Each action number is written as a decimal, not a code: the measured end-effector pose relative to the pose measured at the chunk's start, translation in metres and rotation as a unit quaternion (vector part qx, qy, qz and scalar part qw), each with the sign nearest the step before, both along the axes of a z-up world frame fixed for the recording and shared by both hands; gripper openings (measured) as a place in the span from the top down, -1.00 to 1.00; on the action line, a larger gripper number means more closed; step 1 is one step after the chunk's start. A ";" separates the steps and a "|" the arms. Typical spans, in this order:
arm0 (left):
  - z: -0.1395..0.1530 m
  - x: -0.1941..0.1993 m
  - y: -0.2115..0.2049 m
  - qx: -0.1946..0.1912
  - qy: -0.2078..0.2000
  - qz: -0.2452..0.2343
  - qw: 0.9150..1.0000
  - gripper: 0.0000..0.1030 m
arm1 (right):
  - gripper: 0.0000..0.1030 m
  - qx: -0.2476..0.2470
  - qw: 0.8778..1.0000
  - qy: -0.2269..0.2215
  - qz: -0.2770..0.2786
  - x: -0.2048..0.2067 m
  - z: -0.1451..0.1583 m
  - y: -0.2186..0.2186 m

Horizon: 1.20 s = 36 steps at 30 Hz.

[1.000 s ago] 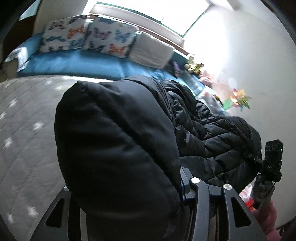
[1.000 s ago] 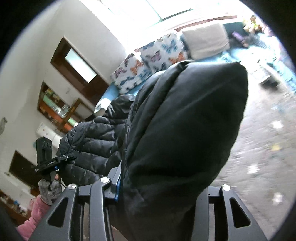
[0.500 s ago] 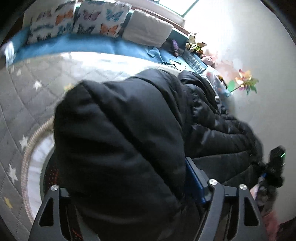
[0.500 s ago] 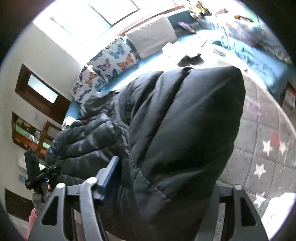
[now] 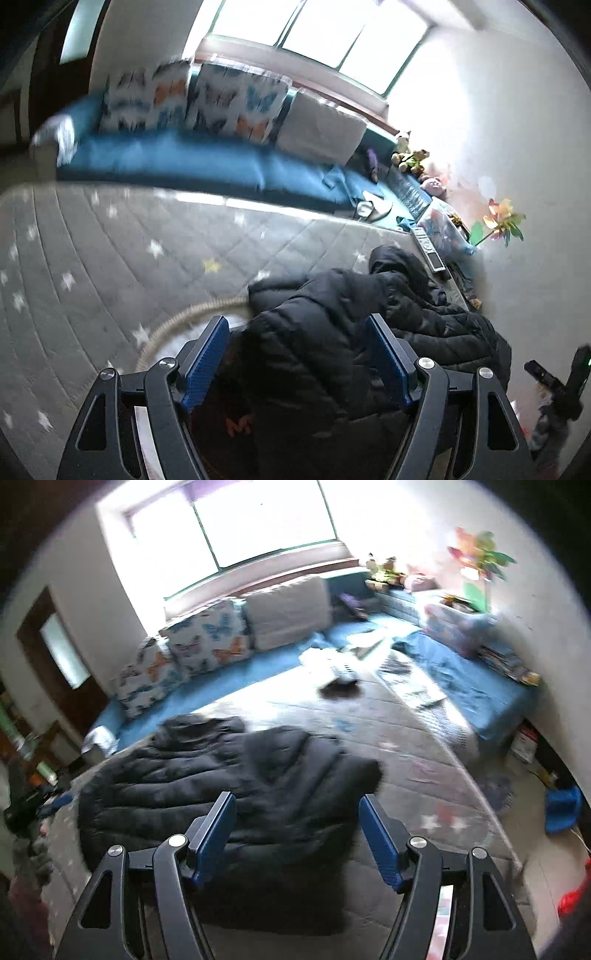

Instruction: Fold large clothes

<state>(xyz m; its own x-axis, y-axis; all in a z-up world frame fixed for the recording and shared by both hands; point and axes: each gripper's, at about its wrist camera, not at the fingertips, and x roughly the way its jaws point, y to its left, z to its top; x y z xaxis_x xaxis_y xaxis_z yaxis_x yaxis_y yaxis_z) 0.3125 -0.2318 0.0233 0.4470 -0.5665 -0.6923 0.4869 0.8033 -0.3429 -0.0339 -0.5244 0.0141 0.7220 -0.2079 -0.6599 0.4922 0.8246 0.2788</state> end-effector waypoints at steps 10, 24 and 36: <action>-0.048 -0.052 -0.069 0.114 -0.025 -0.082 0.990 -0.56 | -0.51 -0.065 0.990 0.123 0.029 0.067 -0.060 0.038; -0.022 -0.121 -0.054 0.136 -0.087 -0.085 0.983 -0.56 | -0.52 -0.111 0.991 0.060 0.046 0.035 -0.023 0.109; -0.003 -0.188 -0.010 0.132 -0.113 -0.065 0.983 -0.61 | -0.82 -0.162 0.985 0.038 0.046 0.019 -0.019 0.182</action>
<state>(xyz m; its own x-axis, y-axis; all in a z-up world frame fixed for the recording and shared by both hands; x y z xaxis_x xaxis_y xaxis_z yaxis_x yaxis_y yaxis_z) 0.1249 -0.2421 0.0204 0.5425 -0.4437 -0.7133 0.6310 0.7758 -0.0026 -0.0147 -0.3420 -0.0051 0.6984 -0.3520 -0.6231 0.4206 0.9063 -0.0406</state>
